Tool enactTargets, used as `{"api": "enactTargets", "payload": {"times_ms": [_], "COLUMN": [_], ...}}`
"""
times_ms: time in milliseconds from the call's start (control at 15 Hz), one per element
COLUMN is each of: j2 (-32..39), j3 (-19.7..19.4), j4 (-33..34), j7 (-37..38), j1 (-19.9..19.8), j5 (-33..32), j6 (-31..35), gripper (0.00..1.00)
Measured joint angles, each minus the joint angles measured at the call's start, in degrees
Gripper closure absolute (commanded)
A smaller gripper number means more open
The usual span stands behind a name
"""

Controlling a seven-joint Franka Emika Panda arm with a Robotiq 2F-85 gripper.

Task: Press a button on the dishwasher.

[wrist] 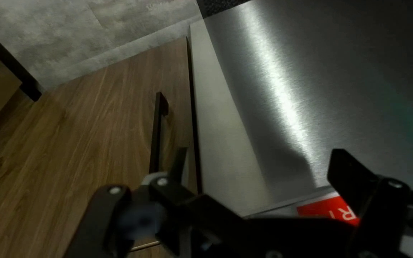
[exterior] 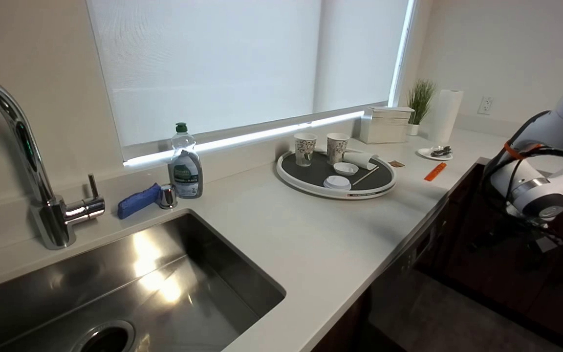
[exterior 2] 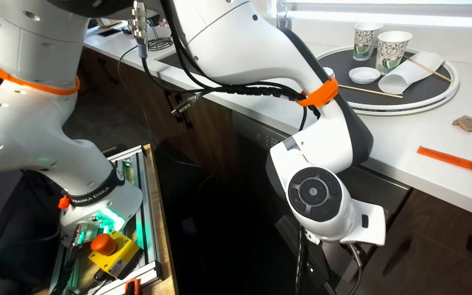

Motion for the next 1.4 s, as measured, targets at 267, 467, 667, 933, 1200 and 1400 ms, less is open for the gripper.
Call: {"api": "enactTargets", "payload": {"times_ms": [267,467,667,933,1200,1400], "j2": [0.2,0.2,1.1,3.0,4.7,5.7], "j3": [0.9,4.0,6.8,9.2,11.2,12.7], "j4": [0.7,1.4,3.1,5.8,8.8,10.8], "j7": [-0.2,-2.1,-4.2,-6.0,-7.2,-8.1], "j1": [-1.0,-3.2,-5.6,-7.8,-9.3,-10.2], "j5": [-0.1,-0.2,-0.1,-0.1,0.3,0.8], "j6": [0.4,1.6,1.6,1.6,1.5,1.4], "gripper": [0.00,0.00,0.00,0.31,0.62,0.86]}}
